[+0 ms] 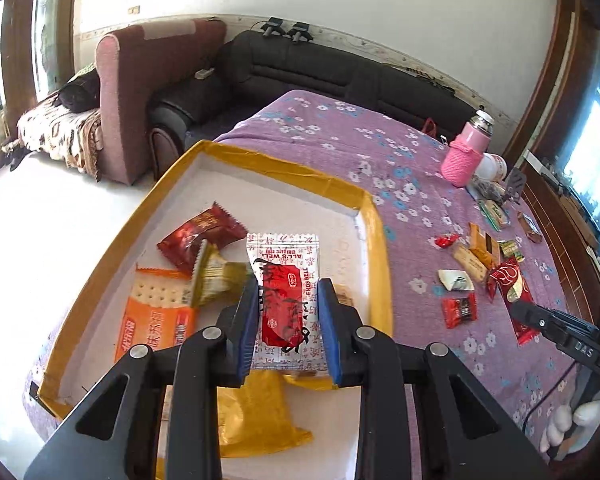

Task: Organize snacks
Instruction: 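Carry the candy bar into the tray with right while left places a white-red pack there, then move the right gripper back and grasp the red-wrapped candy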

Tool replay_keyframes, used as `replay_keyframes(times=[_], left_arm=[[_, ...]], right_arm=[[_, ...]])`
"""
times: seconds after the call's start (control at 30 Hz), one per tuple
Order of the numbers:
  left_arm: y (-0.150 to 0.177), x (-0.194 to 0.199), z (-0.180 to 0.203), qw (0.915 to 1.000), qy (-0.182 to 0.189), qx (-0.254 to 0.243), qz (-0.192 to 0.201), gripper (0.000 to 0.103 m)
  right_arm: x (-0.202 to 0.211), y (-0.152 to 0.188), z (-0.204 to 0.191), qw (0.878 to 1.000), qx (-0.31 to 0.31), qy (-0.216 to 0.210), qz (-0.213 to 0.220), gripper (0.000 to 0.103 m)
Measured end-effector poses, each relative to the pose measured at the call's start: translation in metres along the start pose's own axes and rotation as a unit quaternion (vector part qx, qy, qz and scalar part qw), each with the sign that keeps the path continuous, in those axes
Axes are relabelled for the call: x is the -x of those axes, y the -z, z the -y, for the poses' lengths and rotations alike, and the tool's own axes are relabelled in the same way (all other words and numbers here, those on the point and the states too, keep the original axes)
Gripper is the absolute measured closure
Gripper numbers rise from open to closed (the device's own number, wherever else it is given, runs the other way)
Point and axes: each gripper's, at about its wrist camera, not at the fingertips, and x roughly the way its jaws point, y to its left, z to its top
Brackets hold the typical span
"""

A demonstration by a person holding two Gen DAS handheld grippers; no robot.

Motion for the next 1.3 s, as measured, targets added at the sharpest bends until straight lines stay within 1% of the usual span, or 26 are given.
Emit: replay_keyframes(times=[0.1,0.17,0.3,0.37,0.43,0.5,0.53,0.6,0.63,0.7,0.77,0.8,0.83,0.9,0.93,0.97,1.0,1.03,1.07,1.1,1.17,1.23,1.27,1.3], left_arm=[[-0.001,-0.016,-0.016,0.9997,-0.009,0.014,-0.018,0.077],[-0.004,-0.024,-0.025,0.9991,-0.023,0.022,-0.026,0.077],[0.002,-0.027,-0.040,0.9983,-0.030,0.034,-0.035,0.076],[0.005,-0.023,-0.046,0.9984,-0.018,0.043,-0.031,0.076],[0.006,-0.012,-0.049,0.9987,-0.011,0.047,-0.019,0.076],[0.006,0.001,-0.051,0.9989,-0.005,0.047,-0.001,0.074],[0.007,0.009,-0.052,0.9988,-0.002,0.048,0.008,0.074],[0.008,0.024,-0.051,0.9985,0.000,0.046,0.028,0.073],[0.009,0.030,-0.051,0.9982,0.002,0.047,0.037,0.071],[0.011,0.042,-0.050,0.9970,0.008,0.054,0.055,0.064],[0.013,0.051,-0.049,0.9955,0.016,0.063,0.069,0.062],[0.014,0.055,-0.048,0.9945,0.019,0.069,0.076,0.062],[0.016,0.058,-0.046,0.9935,0.023,0.076,0.081,0.062],[0.021,0.062,-0.042,0.9923,0.022,0.079,0.093,0.060],[0.024,0.063,-0.038,0.9921,0.015,0.077,0.097,0.058],[0.026,0.062,-0.035,0.9920,0.011,0.077,0.100,0.053],[0.028,0.061,-0.032,0.9917,0.012,0.080,0.100,0.051],[0.029,0.061,-0.030,0.9913,0.012,0.085,0.099,0.051],[0.030,0.060,-0.028,0.9908,0.010,0.093,0.098,0.047],[0.031,0.060,-0.026,0.9902,0.005,0.101,0.096,0.040],[0.031,0.060,-0.019,0.9897,0.000,0.109,0.093,0.034],[0.033,0.061,-0.009,0.9901,0.018,0.105,0.092,0.034],[0.035,0.061,-0.003,0.9902,0.022,0.102,0.092,0.034],[0.036,0.062,0.003,0.9905,0.024,0.099,0.092,0.034]], right_arm=[[-0.026,-0.005,-0.043,0.998,0.021,-0.041,-0.033,0.093],[-0.046,-0.006,-0.067,0.996,0.027,-0.064,-0.057,0.094],[-0.085,0.002,-0.104,0.988,0.035,-0.106,-0.111,0.094],[-0.099,0.009,-0.121,0.984,0.046,-0.115,-0.128,0.093],[-0.116,0.011,-0.133,0.982,0.053,-0.114,-0.143,0.093],[-0.133,0.011,-0.135,0.980,0.046,-0.113,-0.158,0.094],[-0.139,0.010,-0.135,0.981,0.043,-0.104,-0.160,0.094],[-0.147,0.004,-0.132,0.984,0.042,-0.083,-0.155,0.094],[-0.149,0.000,-0.130,0.984,0.042,-0.079,-0.151,0.091],[-0.146,-0.004,-0.131,0.985,0.051,-0.072,-0.145,0.089],[-0.135,-0.003,-0.134,0.986,0.060,-0.072,-0.134,0.079],[-0.128,-0.002,-0.135,0.987,0.064,-0.074,-0.127,0.069],[-0.120,0.000,-0.136,0.988,0.068,-0.074,-0.117,0.062],[-0.103,0.004,-0.135,0.990,0.071,-0.073,-0.096,0.055],[-0.095,0.006,-0.132,0.991,0.070,-0.073,-0.087,0.054],[-0.087,0.007,-0.129,0.992,0.068,-0.075,-0.081,0.054],[-0.083,0.007,-0.127,0.992,0.066,-0.075,-0.075,0.054],[-0.075,0.008,-0.123,0.993,0.066,-0.074,-0.067,0.054],[-0.068,0.007,-0.120,0.994,0.066,-0.070,-0.057,0.053],[-0.059,0.007,-0.117,0.995,0.067,-0.065,-0.045,0.053],[-0.040,0.007,-0.107,0.996,0.068,-0.055,-0.016,0.047],[-0.016,0.008,-0.091,0.997,0.071,-0.036,0.018,0.036],[-0.005,0.009,-0.083,0.996,0.073,-0.025,0.039,0.033],[0.007,0.010,-0.073,0.995,0.075,-0.015,0.061,0.026]])
